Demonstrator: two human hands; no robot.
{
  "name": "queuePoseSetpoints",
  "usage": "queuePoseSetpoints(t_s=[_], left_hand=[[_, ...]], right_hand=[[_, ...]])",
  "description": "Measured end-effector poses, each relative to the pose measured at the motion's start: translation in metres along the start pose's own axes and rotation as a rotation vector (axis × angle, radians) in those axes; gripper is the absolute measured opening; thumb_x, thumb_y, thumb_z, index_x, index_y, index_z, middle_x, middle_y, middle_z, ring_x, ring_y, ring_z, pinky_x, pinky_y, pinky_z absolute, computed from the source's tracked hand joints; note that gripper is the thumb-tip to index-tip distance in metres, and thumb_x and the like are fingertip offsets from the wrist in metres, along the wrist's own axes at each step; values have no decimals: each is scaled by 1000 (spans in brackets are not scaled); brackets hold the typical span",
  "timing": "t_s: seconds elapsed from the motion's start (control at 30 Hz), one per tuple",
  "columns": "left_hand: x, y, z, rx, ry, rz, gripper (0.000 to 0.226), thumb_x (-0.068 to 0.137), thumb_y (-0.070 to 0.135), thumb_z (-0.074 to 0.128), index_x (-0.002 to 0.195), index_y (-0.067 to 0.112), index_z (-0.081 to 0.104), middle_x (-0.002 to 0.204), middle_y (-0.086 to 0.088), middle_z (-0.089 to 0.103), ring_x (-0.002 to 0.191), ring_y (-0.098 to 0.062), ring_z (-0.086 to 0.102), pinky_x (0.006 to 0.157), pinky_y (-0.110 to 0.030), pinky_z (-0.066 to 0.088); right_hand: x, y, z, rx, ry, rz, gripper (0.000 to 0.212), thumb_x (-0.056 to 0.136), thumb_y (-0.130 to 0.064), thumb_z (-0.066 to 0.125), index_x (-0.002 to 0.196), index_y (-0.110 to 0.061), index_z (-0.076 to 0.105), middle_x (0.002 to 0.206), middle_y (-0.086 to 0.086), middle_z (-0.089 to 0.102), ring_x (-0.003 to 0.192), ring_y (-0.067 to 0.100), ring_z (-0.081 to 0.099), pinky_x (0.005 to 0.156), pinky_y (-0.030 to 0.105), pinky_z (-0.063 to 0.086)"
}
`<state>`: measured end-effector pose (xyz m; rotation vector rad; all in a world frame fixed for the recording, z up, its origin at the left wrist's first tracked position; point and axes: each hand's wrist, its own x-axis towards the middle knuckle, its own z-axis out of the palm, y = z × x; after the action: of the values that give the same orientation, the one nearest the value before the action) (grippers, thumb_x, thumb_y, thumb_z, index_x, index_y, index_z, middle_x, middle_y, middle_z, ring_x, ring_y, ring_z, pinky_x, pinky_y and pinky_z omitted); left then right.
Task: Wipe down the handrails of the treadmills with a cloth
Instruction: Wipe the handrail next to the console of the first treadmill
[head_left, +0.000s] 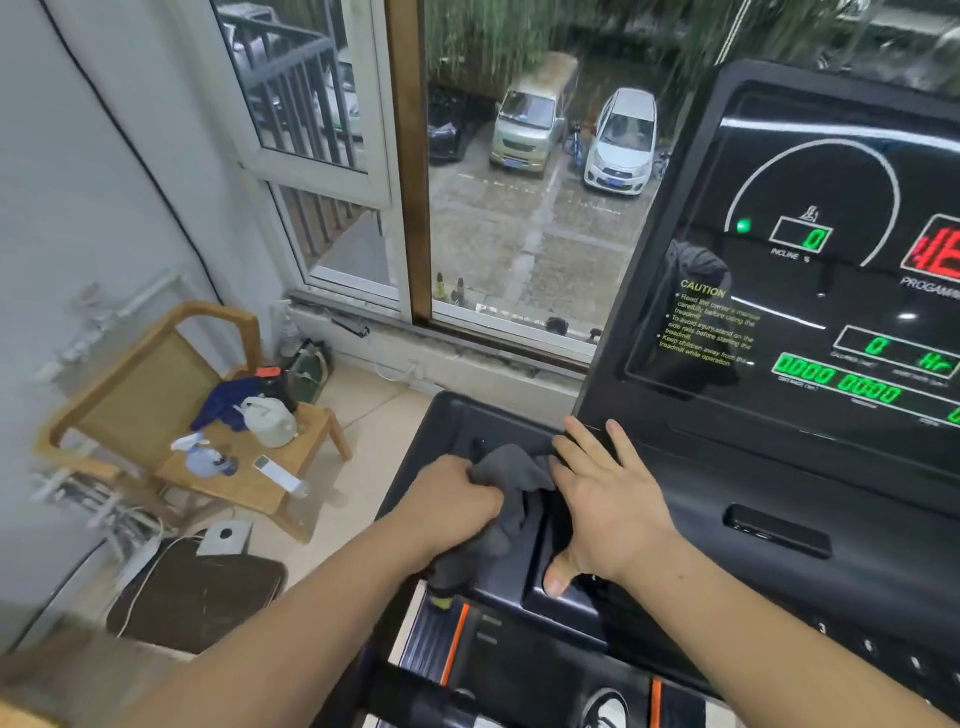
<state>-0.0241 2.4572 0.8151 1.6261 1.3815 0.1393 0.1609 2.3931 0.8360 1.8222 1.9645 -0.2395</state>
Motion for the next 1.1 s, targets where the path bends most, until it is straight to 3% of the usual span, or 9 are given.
queuePoseSetpoints(t_s=[0.1,0.27,0.37,0.47,0.57,0.7,0.8,0.97,1.1], left_hand=[[-7,2,-31,13,189,70,9,77,26,65,78,18,66,73,2,69,77,-19,67,65,-31,53],[-11,11,-29,457,631,497,20,77,35,59,94,25,56,96,1,61,89,-22,55,65,-34,45],[1,-17,22,816,340,408,53,83,41,52,132,21,53,138,-6,53,128,-28,44,92,-42,46],[16,-33,45,797,158,370,75,97,42,43,163,21,16,172,-4,11,158,-27,9,120,-53,23],[46,-20,31,820,122,441,72,103,45,35,165,23,5,173,2,-1,159,-20,-4,126,-53,5],[87,2,16,821,151,421,64,104,46,36,163,26,20,172,3,15,158,-19,8,127,-51,-3],[78,0,33,740,214,443,61,101,42,40,159,23,34,167,2,29,155,-22,21,127,-51,5],[32,-44,27,757,153,638,62,90,45,47,147,23,54,156,4,49,143,-17,47,118,-44,39],[71,-22,1,790,91,587,63,100,49,36,160,31,30,168,11,23,155,-11,20,128,-39,9]], right_hand=[[6,1,-4,-106,-14,-30,152,50,-100,57,162,-5,14,171,6,7,155,24,-25,121,56,-20],[15,6,-3,-78,-55,-61,155,46,-100,58,162,-6,18,169,4,11,153,24,-29,119,58,-23],[17,7,-3,-42,-58,-66,151,45,-99,60,160,-8,26,167,2,14,153,22,-30,119,57,-24],[19,9,-1,-19,-42,-71,150,42,-99,62,156,-7,32,166,2,17,154,21,-28,120,55,-23],[19,9,-2,12,-44,-65,157,39,-97,66,159,-6,23,166,0,17,153,19,-29,119,53,-26],[20,7,-3,17,-42,-63,161,37,-96,68,162,-8,17,168,-2,12,151,17,-32,118,51,-28],[18,8,-4,-8,-64,-65,159,38,-98,66,161,-8,22,168,-2,12,151,17,-32,117,51,-30],[19,8,-7,0,-83,-60,154,46,-95,67,160,-2,20,169,4,10,147,14,-37,118,52,-28],[19,7,-7,13,-80,-57,156,42,-95,69,160,-5,20,167,2,12,151,17,-33,116,52,-31]])
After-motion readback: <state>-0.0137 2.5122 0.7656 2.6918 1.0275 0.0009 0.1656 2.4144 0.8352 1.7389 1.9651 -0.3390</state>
